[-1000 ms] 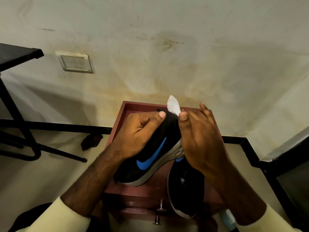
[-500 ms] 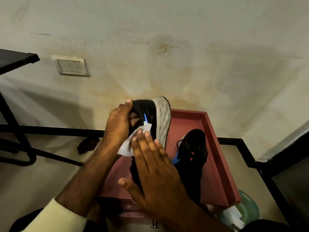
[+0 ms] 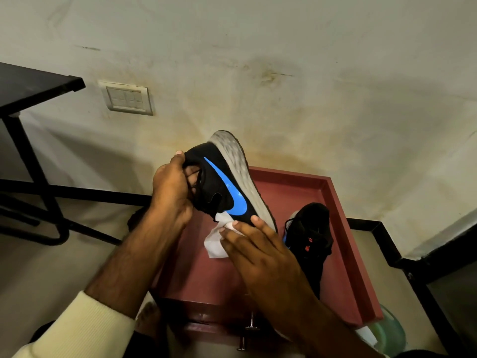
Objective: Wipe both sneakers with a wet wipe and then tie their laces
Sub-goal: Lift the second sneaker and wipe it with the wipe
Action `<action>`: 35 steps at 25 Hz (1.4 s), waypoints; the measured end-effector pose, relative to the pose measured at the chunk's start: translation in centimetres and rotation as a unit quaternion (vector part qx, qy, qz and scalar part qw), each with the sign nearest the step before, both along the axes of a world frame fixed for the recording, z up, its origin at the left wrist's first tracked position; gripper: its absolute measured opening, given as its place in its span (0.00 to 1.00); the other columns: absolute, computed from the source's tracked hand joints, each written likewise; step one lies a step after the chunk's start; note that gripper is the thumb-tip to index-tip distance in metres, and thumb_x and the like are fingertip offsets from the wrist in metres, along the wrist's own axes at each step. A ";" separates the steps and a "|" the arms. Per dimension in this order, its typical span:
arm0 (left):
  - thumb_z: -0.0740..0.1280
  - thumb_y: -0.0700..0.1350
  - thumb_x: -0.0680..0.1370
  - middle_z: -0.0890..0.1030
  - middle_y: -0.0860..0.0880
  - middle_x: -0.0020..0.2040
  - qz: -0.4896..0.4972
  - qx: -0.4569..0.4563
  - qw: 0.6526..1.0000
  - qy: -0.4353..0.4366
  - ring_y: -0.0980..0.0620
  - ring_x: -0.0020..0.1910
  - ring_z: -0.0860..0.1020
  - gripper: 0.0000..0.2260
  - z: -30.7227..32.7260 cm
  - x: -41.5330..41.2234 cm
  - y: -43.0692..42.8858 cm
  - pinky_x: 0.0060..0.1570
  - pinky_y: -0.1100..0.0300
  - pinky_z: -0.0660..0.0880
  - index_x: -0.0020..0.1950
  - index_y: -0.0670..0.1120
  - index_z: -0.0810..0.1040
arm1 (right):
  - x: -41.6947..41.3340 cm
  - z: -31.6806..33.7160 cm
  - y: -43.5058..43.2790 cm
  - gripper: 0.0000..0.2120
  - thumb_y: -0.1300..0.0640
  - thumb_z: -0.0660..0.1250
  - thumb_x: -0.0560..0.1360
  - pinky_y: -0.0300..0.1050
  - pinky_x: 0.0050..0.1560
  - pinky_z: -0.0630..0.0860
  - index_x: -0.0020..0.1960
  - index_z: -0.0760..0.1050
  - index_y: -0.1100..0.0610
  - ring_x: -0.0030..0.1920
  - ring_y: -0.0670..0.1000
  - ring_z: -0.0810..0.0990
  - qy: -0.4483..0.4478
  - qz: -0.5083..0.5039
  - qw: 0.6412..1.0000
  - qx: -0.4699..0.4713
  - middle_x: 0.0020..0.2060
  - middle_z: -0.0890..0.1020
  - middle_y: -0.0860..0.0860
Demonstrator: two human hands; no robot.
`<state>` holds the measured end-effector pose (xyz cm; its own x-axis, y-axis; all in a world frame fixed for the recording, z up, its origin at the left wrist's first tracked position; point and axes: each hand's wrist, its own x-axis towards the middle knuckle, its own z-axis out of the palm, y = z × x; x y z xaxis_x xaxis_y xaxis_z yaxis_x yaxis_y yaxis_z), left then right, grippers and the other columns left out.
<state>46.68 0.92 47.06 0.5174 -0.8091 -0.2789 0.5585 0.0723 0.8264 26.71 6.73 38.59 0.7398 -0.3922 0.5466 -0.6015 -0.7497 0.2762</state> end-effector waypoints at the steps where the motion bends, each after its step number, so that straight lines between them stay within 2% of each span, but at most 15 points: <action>1: 0.59 0.48 0.86 0.78 0.52 0.23 0.007 0.002 1.000 0.006 0.56 0.22 0.74 0.14 0.0 0.2 0.0 0.27 0.64 0.72 0.44 0.44 0.75 | -0.1 0.0 -0.2 0.15 0.61 0.60 0.85 0.54 0.78 0.66 0.64 0.84 0.57 0.70 0.53 0.80 -0.006 0.007 1.000 -0.005 0.65 0.84 0.51; 3: 0.57 0.47 0.87 0.76 0.53 0.21 0.020 0.001 1.000 0.016 0.58 0.17 0.71 0.13 0.1 0.4 0.1 0.18 0.67 0.66 0.45 0.45 0.72 | -0.6 0.5 -0.6 0.12 0.59 0.64 0.83 0.52 0.78 0.65 0.58 0.86 0.57 0.66 0.53 0.82 -0.020 0.015 1.000 0.005 0.60 0.86 0.50; 7: 0.60 0.46 0.86 0.82 0.48 0.29 0.034 -0.016 0.999 0.023 0.57 0.17 0.74 0.10 0.5 0.5 0.6 0.18 0.67 0.68 0.50 0.43 0.75 | -2.2 1.9 -1.3 0.16 0.54 0.60 0.86 0.46 0.71 0.68 0.54 0.87 0.54 0.57 0.51 0.82 -0.055 0.091 0.990 0.090 0.57 0.86 0.46; 9: 0.62 0.51 0.85 0.84 0.49 0.34 0.002 -0.026 1.000 0.011 0.56 0.23 0.78 0.11 0.5 0.8 0.6 0.26 0.63 0.74 0.53 0.45 0.79 | -3.3 3.1 -1.5 0.18 0.55 0.57 0.88 0.45 0.66 0.71 0.56 0.87 0.53 0.58 0.49 0.81 -0.141 0.095 0.974 0.152 0.58 0.86 0.45; 11: 0.63 0.56 0.82 0.86 0.48 0.42 -0.052 -0.040 0.997 -0.040 0.53 0.35 0.83 0.16 0.4 0.7 0.8 0.39 0.59 0.79 0.57 0.46 0.83 | -4.6 4.6 -2.0 0.12 0.61 0.64 0.83 0.45 0.64 0.75 0.57 0.87 0.54 0.60 0.49 0.81 -0.279 0.040 0.943 0.176 0.57 0.86 0.45; 13: 0.62 0.55 0.82 0.86 0.49 0.44 -0.093 -0.067 0.976 -0.183 0.53 0.43 0.83 0.18 0.6 -0.3 1.3 0.43 0.59 0.78 0.56 0.44 0.84 | -6.1 5.8 -2.9 0.13 0.69 0.68 0.78 0.52 0.64 0.77 0.54 0.86 0.56 0.60 0.51 0.82 -0.394 -0.034 0.904 0.161 0.55 0.86 0.48; 16: 0.61 0.48 0.85 0.74 0.47 0.32 -0.195 -0.162 0.875 -0.412 0.53 0.32 0.74 0.19 0.4 -2.2 1.8 0.34 0.56 0.69 0.38 0.38 0.74 | -7.5 6.1 -4.4 0.14 0.75 0.68 0.77 0.59 0.64 0.76 0.52 0.86 0.59 0.61 0.55 0.82 -0.449 -0.085 0.878 0.144 0.54 0.86 0.51; 19: 0.62 0.50 0.83 0.69 0.40 0.32 -0.351 -0.205 0.751 -0.520 0.47 0.31 0.69 0.19 -0.3 -2.9 2.1 0.32 0.47 0.67 0.37 0.38 0.71 | -8.0 5.3 -5.0 0.13 0.73 0.68 0.77 0.60 0.64 0.77 0.51 0.86 0.59 0.60 0.56 0.83 -0.478 -0.089 0.859 0.161 0.54 0.86 0.52; 24: 0.67 0.38 0.79 0.68 0.38 0.31 -0.546 -0.189 0.607 -0.545 0.41 0.28 0.68 0.17 0.4 -3.1 3.6 0.30 0.49 0.68 0.31 0.46 0.68 | -8.5 4.9 -5.5 0.15 0.72 0.68 0.78 0.60 0.63 0.79 0.49 0.86 0.55 0.61 0.55 0.83 -0.491 -0.077 0.844 0.203 0.54 0.86 0.49; 26: 0.69 0.41 0.77 0.70 0.40 0.31 -0.615 -0.112 0.545 -0.559 0.45 0.27 0.68 0.16 0.1 -3.1 4.4 0.30 0.52 0.67 0.31 0.43 0.70 | -8.3 4.6 -5.5 0.15 0.71 0.68 0.78 0.57 0.64 0.80 0.49 0.86 0.53 0.60 0.54 0.83 -0.482 -0.086 0.841 0.231 0.53 0.86 0.46; 28: 0.71 0.47 0.77 0.74 0.48 0.32 -0.656 -0.021 0.483 -0.579 0.55 0.28 0.71 0.14 -0.7 -3.2 5.1 0.31 0.57 0.68 0.33 0.47 0.75 | -8.2 4.5 -5.4 0.15 0.71 0.67 0.78 0.51 0.65 0.80 0.48 0.87 0.53 0.59 0.49 0.84 -0.474 -0.093 0.836 0.260 0.52 0.86 0.44; 30: 0.71 0.54 0.77 0.84 0.55 0.45 -0.674 0.055 0.438 -0.592 0.61 0.38 0.79 0.07 -1.5 -3.3 5.6 0.41 0.63 0.77 0.41 0.53 0.83 | -8.1 4.6 -5.4 0.14 0.70 0.68 0.79 0.42 0.64 0.79 0.49 0.86 0.53 0.58 0.45 0.84 -0.477 -0.097 0.825 0.287 0.52 0.86 0.45; 32: 0.71 0.56 0.76 0.84 0.58 0.59 -0.680 0.102 0.418 -0.593 0.60 0.54 0.82 0.03 -1.9 -3.0 5.9 0.63 0.56 0.77 0.45 0.63 0.85 | -8.0 4.6 -5.7 0.12 0.66 0.69 0.80 0.36 0.62 0.79 0.50 0.86 0.51 0.57 0.43 0.84 -0.495 -0.106 0.800 0.321 0.52 0.86 0.44; 34: 0.70 0.56 0.77 0.82 0.61 0.62 -0.697 0.113 0.390 -0.591 0.61 0.56 0.81 0.06 -1.9 -2.8 6.0 0.73 0.51 0.71 0.43 0.69 0.83 | -7.8 4.4 -6.0 0.11 0.63 0.70 0.81 0.38 0.58 0.82 0.51 0.86 0.48 0.56 0.43 0.85 -0.530 -0.114 0.747 0.385 0.53 0.87 0.44; 35: 0.70 0.56 0.77 0.80 0.61 0.65 -0.706 0.115 0.375 -0.589 0.61 0.57 0.80 0.05 -2.1 -2.7 6.0 0.73 0.51 0.70 0.49 0.67 0.83 | -7.7 4.3 -6.2 0.11 0.63 0.70 0.81 0.41 0.55 0.83 0.52 0.86 0.48 0.55 0.45 0.87 -0.551 -0.112 0.707 0.429 0.53 0.88 0.45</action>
<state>44.03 6.92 44.94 -0.5080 -0.5332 -0.6764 -0.8578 0.2424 0.4532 18.98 0.56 42.86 -0.0827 -0.9688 0.2338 -0.2274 -0.2101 -0.9509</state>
